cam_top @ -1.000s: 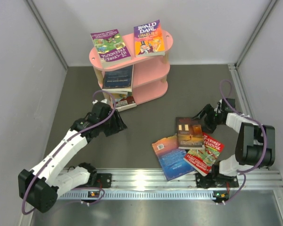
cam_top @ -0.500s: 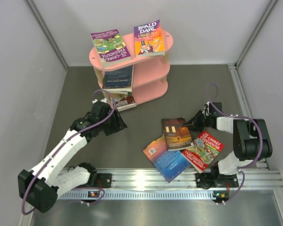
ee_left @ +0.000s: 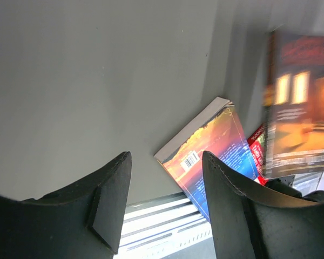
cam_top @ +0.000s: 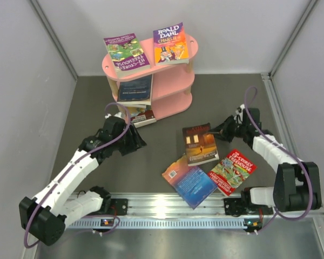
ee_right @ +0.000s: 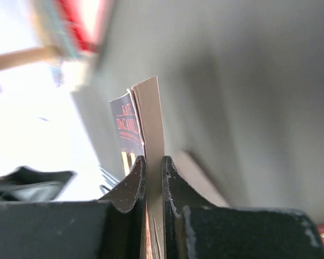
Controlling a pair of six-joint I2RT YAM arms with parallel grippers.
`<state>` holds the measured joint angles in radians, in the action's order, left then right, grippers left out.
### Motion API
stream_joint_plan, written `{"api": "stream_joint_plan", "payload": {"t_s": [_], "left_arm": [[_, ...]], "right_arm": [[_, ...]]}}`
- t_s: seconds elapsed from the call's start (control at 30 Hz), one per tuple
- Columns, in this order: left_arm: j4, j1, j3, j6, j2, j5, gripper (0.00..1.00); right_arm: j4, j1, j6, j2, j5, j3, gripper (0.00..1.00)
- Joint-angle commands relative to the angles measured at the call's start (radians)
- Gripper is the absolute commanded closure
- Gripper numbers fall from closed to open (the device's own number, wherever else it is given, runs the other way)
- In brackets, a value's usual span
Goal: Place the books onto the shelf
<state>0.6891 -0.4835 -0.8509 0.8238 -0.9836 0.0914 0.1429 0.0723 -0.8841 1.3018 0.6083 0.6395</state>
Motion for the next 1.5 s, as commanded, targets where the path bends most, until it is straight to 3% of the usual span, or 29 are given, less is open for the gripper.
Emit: {"api": "stream_joint_plan", "payload": {"t_s": [0.0, 0.2, 0.33, 0.4, 0.5, 0.7, 0.87, 1.03, 1.23, 1.27, 1.3, 1.37, 1.4, 1.43, 1.47], "left_arm": [[-0.043, -0.001, -0.019, 0.006, 0.022, 0.016, 0.40], [-0.033, -0.001, -0.019, 0.000, 0.037, 0.021, 0.40], [-0.030, -0.001, -0.005, 0.000, 0.046, 0.030, 0.40], [-0.030, -0.001, 0.006, 0.001, 0.052, 0.039, 0.40], [-0.028, -0.003, 0.015, 0.000, 0.053, 0.056, 0.41], [0.019, -0.003, 0.001, -0.029, 0.036, 0.071, 0.41], [0.079, -0.004, -0.016, -0.067, 0.016, 0.085, 0.41], [0.104, -0.004, -0.020, -0.091, 0.005, 0.074, 0.41], [0.121, -0.004, -0.036, -0.100, -0.004, 0.076, 0.42], [0.121, -0.004, -0.031, -0.100, -0.001, 0.074, 0.42], [0.119, -0.004, -0.028, -0.101, 0.003, 0.074, 0.42], [0.116, -0.004, -0.017, -0.098, 0.005, 0.076, 0.42], [0.112, -0.004, -0.014, -0.094, 0.006, 0.079, 0.42], [0.107, -0.003, -0.011, -0.094, 0.006, 0.082, 0.42], [0.105, -0.004, -0.010, -0.094, 0.005, 0.083, 0.42]], "right_arm": [[0.023, 0.014, -0.073, -0.084, 0.042, 0.185, 1.00], [0.136, 0.015, -0.061, -0.016, 0.051, 0.615, 1.00], [0.139, 0.020, -0.064, 0.117, 0.117, 1.016, 1.00], [0.127, 0.030, -0.081, 0.227, 0.156, 1.155, 1.00], [0.104, 0.053, -0.116, 0.393, 0.169, 1.490, 1.00], [-0.017, 0.112, -0.280, 0.763, 0.084, 1.912, 1.00], [-0.218, 0.174, -0.351, 0.914, -0.082, 1.942, 1.00], [-0.226, 0.208, -0.305, 0.971, -0.199, 1.951, 1.00], [-0.206, 0.204, -0.251, 0.961, -0.214, 1.898, 1.00], [-0.204, 0.201, -0.251, 0.961, -0.208, 1.896, 0.95], [-0.203, 0.204, -0.253, 0.965, -0.205, 1.895, 0.67], [-0.200, 0.207, -0.254, 0.975, -0.191, 1.895, 0.35], [-0.195, 0.210, -0.251, 0.975, -0.190, 1.889, 0.08], [-0.192, 0.213, -0.247, 0.972, -0.189, 1.881, 0.00], [-0.193, 0.215, -0.242, 0.969, -0.189, 1.873, 0.00]]}}
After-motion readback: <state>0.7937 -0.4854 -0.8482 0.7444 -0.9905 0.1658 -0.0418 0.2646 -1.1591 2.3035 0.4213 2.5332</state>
